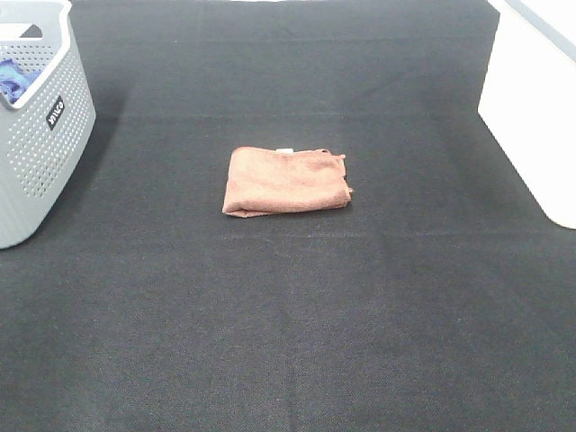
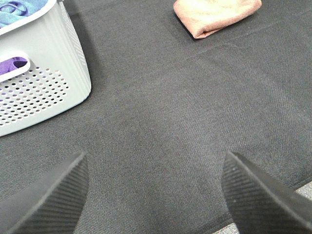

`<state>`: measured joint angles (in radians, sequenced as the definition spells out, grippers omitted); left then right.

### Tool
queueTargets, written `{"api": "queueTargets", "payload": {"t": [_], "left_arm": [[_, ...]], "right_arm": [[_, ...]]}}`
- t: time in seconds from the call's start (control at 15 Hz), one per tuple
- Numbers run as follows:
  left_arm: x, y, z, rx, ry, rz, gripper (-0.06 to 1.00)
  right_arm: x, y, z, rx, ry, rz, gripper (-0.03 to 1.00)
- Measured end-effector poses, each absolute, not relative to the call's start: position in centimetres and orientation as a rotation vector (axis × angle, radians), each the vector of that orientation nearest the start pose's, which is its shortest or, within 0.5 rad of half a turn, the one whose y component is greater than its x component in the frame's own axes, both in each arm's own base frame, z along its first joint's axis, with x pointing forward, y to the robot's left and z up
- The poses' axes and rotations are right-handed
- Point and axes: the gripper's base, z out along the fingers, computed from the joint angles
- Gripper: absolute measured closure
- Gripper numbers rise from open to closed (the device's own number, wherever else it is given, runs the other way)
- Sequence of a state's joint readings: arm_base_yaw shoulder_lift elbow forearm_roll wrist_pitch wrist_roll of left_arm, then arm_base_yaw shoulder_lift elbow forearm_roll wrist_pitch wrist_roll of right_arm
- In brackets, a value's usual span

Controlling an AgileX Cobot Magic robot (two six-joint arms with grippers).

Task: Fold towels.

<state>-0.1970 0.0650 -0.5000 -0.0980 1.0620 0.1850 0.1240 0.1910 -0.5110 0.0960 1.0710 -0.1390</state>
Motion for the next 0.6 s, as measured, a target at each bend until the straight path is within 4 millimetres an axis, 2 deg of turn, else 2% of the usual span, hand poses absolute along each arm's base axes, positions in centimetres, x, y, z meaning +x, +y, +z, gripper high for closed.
{"api": "queueTargets", "payload": {"t": [0.4, 0.6], "left_arm": [[0.33, -0.86, 27.75, 0.401, 2.07, -0.126, 0.22], [0.39, -0.83, 27.75, 0.303, 2.084, -0.071, 0.22]], "right_arm": [[2.2, 1.05, 27.82, -0.287, 2.214, 0.111, 0.19], [2.2, 1.05, 27.82, -0.287, 2.214, 0.111, 0.19]]}}
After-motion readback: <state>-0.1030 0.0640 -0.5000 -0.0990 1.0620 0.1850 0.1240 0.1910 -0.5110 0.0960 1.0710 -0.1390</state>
